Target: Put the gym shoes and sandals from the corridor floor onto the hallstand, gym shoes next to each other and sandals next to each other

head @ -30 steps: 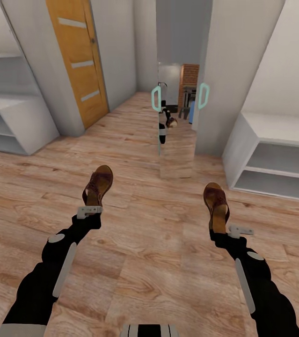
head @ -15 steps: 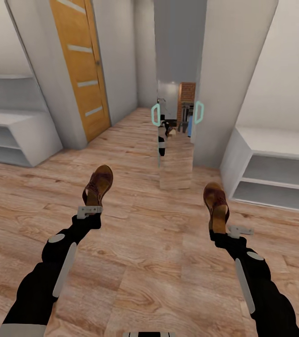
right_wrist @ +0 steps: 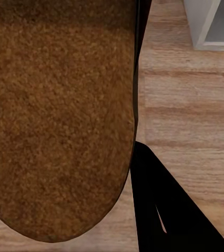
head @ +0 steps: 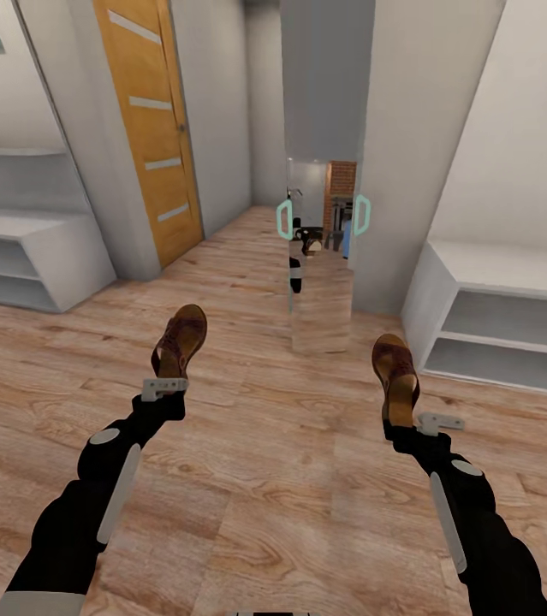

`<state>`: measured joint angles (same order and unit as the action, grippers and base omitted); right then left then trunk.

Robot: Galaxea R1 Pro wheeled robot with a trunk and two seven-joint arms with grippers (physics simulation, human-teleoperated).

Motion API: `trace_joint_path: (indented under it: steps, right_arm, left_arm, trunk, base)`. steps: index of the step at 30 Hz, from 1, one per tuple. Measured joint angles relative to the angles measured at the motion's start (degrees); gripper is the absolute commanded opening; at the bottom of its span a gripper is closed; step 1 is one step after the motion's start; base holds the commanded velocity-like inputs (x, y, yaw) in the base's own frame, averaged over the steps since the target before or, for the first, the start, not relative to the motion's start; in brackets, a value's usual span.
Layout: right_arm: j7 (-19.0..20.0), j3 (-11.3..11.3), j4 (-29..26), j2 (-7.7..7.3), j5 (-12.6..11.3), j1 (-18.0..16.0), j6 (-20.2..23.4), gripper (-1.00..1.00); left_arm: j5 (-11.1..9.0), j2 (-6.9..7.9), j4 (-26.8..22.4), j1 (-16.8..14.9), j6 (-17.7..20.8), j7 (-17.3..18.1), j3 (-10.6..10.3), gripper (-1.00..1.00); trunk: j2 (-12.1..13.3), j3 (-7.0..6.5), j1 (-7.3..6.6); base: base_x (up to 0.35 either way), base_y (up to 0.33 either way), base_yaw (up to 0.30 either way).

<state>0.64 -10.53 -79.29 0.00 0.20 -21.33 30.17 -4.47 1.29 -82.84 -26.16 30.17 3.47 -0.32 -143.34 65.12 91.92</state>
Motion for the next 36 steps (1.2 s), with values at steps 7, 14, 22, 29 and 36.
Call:
trace_joint_path:
  steps: [7,14,22,29,36]
  right_arm:
    - [0.0,0.0,0.0,0.0,0.0,0.0,0.0,-1.0]
    - [-0.1,0.0,0.0,0.0,0.1,0.0,0.0,-1.0]
    - [-0.2,0.0,0.0,0.0,0.1,0.0,0.0,-1.0]
    - [-0.2,0.0,0.0,0.0,0.0,0.0,0.0,-1.0]
    - [-0.2,0.0,0.0,0.0,0.1,0.0,0.0,-1.0]
  left_arm:
    - [0.0,0.01,0.1,0.0,0.0,0.0,0.0,-1.0]
    - [0.0,0.01,0.2,0.0,0.0,0.0,0.0,-1.0]
    - [0.0,0.01,0.7,0.0,0.0,0.0,-0.1,-1.0]
    - [0.0,-0.03,0.7,0.0,0.0,0.0,-0.1,-1.0]
    - [0.0,-0.05,0.8,0.0,0.0,0.0,-0.1,-1.0]
  trunk:
    - [0.0,0.01,-0.03]
    - [0.0,0.15,-0.04]
    - [0.0,0.37,-0.04]
    - [0.0,0.56,-0.03]
    - [0.0,0.76,-0.03]
  base:
    - [0.21,0.0,0.078]
    - [0.336,0.0,0.263]
    - [0.347,0.0,0.286]
    - [0.348,0.0,0.287]
    - [0.342,0.061,0.287]
